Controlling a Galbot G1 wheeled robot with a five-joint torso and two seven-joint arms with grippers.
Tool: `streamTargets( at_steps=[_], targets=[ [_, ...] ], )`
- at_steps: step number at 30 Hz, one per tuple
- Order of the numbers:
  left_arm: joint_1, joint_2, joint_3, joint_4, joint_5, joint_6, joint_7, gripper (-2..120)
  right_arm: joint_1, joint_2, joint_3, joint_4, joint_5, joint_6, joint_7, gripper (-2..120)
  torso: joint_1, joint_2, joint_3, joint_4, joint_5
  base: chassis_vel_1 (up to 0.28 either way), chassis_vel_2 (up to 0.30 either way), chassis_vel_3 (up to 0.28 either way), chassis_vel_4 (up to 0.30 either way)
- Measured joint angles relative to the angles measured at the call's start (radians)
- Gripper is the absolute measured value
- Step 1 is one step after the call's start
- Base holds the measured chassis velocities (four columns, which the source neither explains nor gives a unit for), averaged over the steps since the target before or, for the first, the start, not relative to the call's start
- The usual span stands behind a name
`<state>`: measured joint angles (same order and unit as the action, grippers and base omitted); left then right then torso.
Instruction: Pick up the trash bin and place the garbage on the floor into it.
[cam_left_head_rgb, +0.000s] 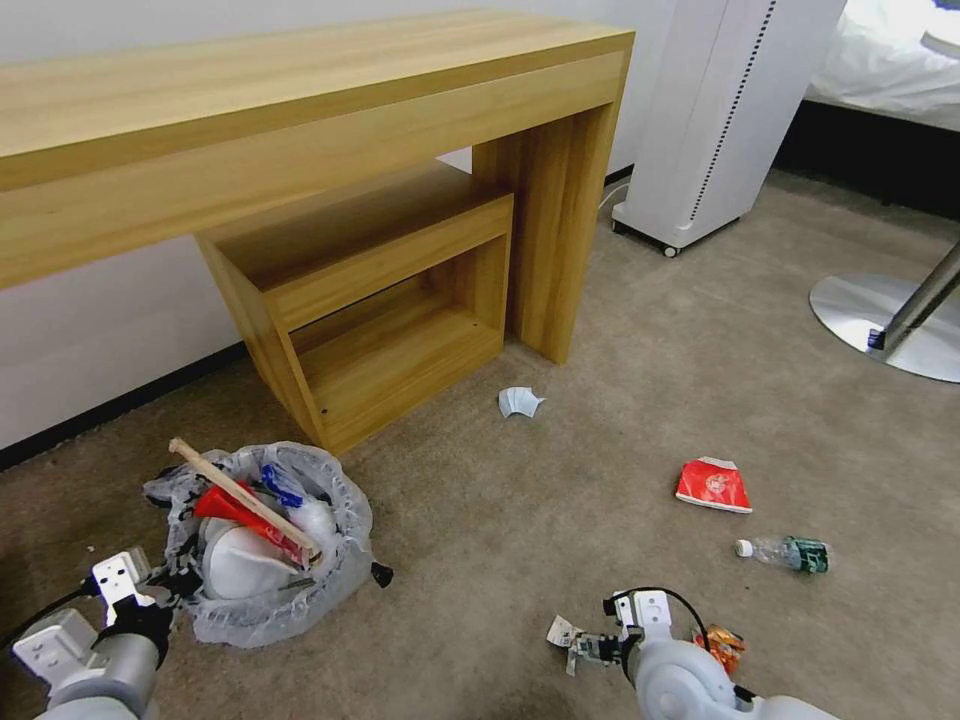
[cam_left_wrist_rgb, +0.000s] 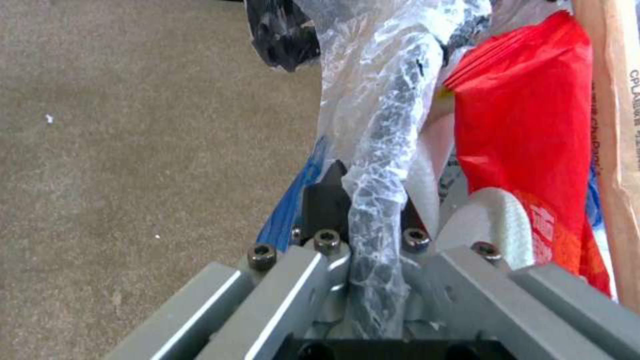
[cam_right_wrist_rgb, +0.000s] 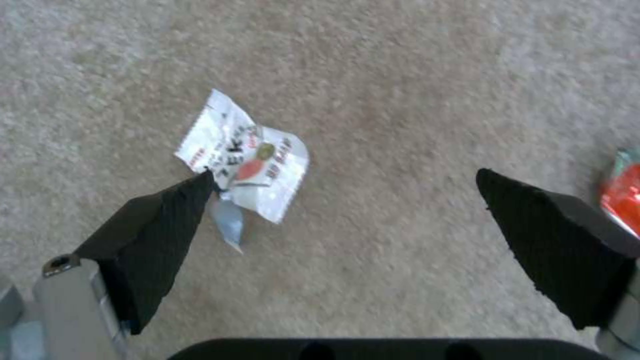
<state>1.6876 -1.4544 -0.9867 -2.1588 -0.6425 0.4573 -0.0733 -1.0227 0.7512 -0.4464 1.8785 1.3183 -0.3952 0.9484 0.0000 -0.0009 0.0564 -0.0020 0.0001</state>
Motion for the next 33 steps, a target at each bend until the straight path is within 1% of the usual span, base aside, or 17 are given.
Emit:
streamTargets(
  at_steps=[3,7,14,21,27,31,33],
  targets=[
    [0.0,-0.003,0.0,-0.001,0.0,-0.001,0.0,1,0.029,0.009,-0.048,-0.018,-0.018,0.012,-0.017,100,0.0,0.0,0.0,0.0,-0.0002,0.0,0.0,0.0,0.0],
    [-0.003,-0.007,0.001,-0.004,0.0,-0.001,0.001,1,0.041,0.023,-0.087,-0.033,-0.031,0.021,-0.023,100,0.0,0.0,0.0,0.0,-0.0001,0.0,0.0,0.0,0.0],
    [-0.002,-0.012,0.001,-0.006,0.002,-0.003,0.002,1,0.054,0.05,-0.128,-0.078,-0.063,0.038,-0.041,100,0.0,0.0,0.0,0.0,-0.0001,0.0,0.0,0.0,0.0],
    [-0.002,-0.016,0.002,-0.006,0.003,-0.011,0.003,1,0.078,0.055,-0.157,-0.103,-0.075,0.048,-0.052,99,0.0,0.0,0.0,0.0,-0.0002,0.0,0.0,0.0,0.0],
    [-0.003,-0.018,0.004,-0.016,0.004,-0.011,0.004,1,0.096,0.063,-0.197,-0.134,-0.096,0.068,-0.064,88,0.0,0.0,0.0,-0.0001,0.0001,0.0,0.0,0.0,0.0],
    [-0.003,-0.018,0.004,-0.016,0.004,-0.011,0.004,1,0.097,0.065,-0.199,-0.138,-0.1,0.071,-0.065,87,0.0,0.0,0.0,0.0,0.0,0.0,0.0,0.0,0.0],
    [-0.004,-0.019,0.006,-0.015,0.004,-0.013,0.005,1,0.098,0.071,-0.207,-0.158,-0.119,0.084,-0.075,75,0.0,0.0,0.0,0.0,0.0,0.0,0.0,0.0,0.0]
  ],
)
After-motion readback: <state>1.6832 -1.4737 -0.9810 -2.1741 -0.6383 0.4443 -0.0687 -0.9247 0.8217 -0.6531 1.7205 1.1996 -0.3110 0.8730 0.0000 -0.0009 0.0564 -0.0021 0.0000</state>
